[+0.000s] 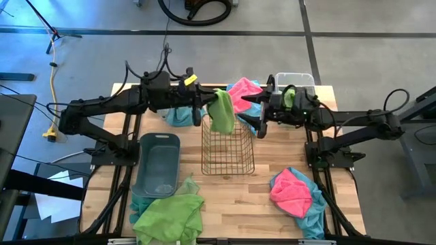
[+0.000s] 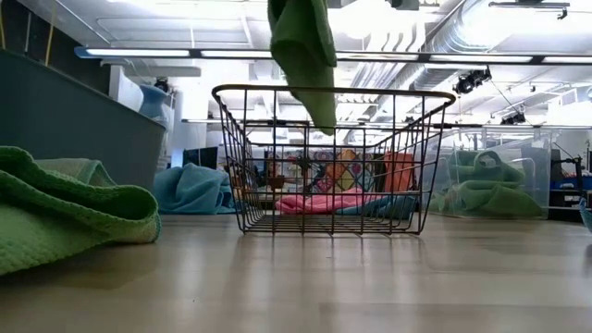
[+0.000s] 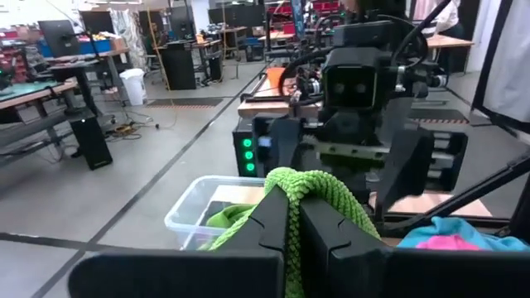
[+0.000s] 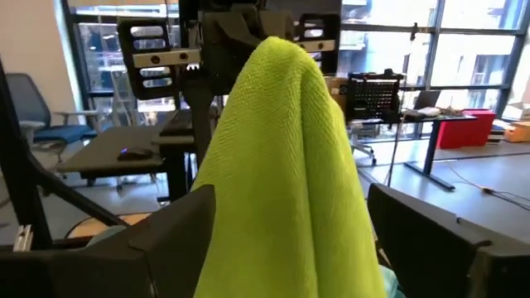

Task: Sort microfiber towel by color & place in baskets
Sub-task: Put the green towel into the transparent bin

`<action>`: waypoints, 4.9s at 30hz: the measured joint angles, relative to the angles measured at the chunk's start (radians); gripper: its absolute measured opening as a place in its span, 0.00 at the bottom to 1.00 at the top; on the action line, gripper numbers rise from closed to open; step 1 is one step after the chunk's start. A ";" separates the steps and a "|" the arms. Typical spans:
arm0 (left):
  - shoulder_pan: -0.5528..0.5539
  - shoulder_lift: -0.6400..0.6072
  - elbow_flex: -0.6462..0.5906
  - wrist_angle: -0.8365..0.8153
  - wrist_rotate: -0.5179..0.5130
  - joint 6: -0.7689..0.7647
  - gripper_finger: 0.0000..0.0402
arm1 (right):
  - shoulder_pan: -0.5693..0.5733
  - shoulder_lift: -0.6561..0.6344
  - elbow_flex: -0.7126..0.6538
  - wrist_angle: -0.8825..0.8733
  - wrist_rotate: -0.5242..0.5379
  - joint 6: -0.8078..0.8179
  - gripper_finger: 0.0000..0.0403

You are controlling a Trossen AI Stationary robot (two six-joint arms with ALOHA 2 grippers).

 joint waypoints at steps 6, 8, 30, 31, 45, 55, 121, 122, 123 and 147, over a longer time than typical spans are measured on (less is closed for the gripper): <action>-0.023 0.057 0.000 0.066 0.000 0.009 0.00 | 0.001 0.052 0.000 0.006 0.002 -0.036 0.79; -0.025 0.066 0.000 0.087 0.003 0.009 0.00 | 0.001 0.067 0.000 0.020 0.001 -0.036 0.79; -0.022 0.074 0.000 0.137 -0.008 0.089 0.06 | 0.014 0.129 0.001 0.024 -0.041 0.049 0.06; -0.022 0.074 0.000 0.137 -0.009 0.084 0.09 | 0.012 0.127 0.002 0.023 -0.044 0.053 0.06; -0.021 -0.055 0.000 -0.099 0.044 0.007 0.45 | -0.103 -0.098 0.003 -0.190 -0.044 0.046 0.01; -0.027 -0.176 -0.045 -0.253 0.136 -0.101 0.47 | -0.143 -0.336 0.003 -0.352 -0.064 0.034 0.00; -0.036 -0.309 -0.373 0.226 0.079 -0.088 0.47 | -0.641 -0.081 0.254 -0.815 0.586 -0.153 0.00; -0.036 -0.309 -0.373 0.226 0.079 -0.081 0.47 | -0.649 -0.077 0.254 -0.837 0.567 -0.135 0.00; -0.036 -0.309 -0.373 0.226 0.078 -0.076 0.47 | -0.657 -0.070 0.254 -0.862 0.551 -0.103 0.00; -0.036 -0.309 -0.373 0.224 0.076 -0.068 0.47 | -0.859 0.209 0.250 -1.323 0.305 -0.018 0.00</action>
